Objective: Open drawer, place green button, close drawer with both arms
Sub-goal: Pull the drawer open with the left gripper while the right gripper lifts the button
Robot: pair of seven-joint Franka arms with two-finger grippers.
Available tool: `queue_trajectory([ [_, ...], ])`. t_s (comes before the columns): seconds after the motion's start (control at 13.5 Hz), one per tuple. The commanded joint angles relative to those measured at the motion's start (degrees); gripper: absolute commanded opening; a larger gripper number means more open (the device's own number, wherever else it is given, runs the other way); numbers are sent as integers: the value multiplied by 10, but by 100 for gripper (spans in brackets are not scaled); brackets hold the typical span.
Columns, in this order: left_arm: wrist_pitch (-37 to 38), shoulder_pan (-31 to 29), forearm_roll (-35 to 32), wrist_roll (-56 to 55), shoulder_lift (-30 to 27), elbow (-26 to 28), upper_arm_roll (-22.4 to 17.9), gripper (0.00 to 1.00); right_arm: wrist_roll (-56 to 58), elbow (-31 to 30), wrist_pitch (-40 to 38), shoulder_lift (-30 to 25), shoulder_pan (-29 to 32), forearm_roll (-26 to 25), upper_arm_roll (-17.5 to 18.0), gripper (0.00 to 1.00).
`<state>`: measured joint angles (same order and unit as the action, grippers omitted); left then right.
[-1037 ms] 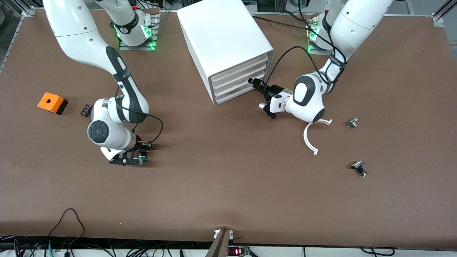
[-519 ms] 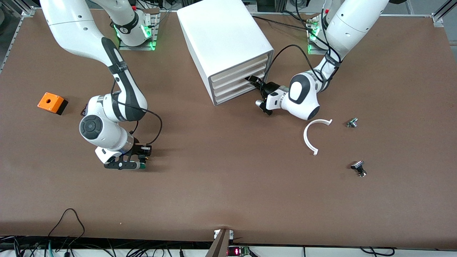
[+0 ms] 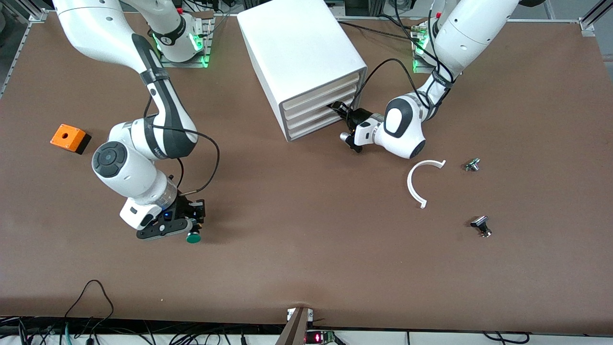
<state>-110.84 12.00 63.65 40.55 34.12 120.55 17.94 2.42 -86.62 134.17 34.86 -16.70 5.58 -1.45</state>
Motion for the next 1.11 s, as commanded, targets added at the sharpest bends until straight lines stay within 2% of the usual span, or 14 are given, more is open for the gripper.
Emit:
queue_trajectory([
  [0.0, -14, -9, 9, -3, -4, 4, -32, 0, 29, 13, -5, -8, -17, 2, 3, 21],
  [0.37, -14, -11, 5, -4, -5, -35, -113, 1, 66, 29, -18, -15, -19, 3, 47, 21],
  [0.44, -15, -11, 3, -4, -4, -41, -120, 8, 80, 36, -39, -15, -19, 3, 59, 21],
  [0.59, -15, -11, 2, -3, -4, -58, -141, 16, 103, 49, -56, -15, -21, 6, 73, 21],
  [0.74, -15, -12, 1, 1, -4, -66, -155, 23, 129, 50, -56, -23, -22, 7, 102, 21],
  [0.81, -15, -13, 1, 1, -4, -73, -157, 32, 139, 51, -56, -28, -31, 3, 117, 21],
  [0.89, -16, -14, 2, 3, -4, -73, -158, 91, 140, 57, -56, -28, -46, 2, 118, 21],
  [0.96, -15, -19, 3, 3, -6, -74, -161, 100, 147, 61, -55, -28, -75, 0, 118, 21],
  [1.04, -15, -23, 3, 4, -11, -74, -161, 100, 147, 63, -54, -28, -107, -6, 115, 21],
])
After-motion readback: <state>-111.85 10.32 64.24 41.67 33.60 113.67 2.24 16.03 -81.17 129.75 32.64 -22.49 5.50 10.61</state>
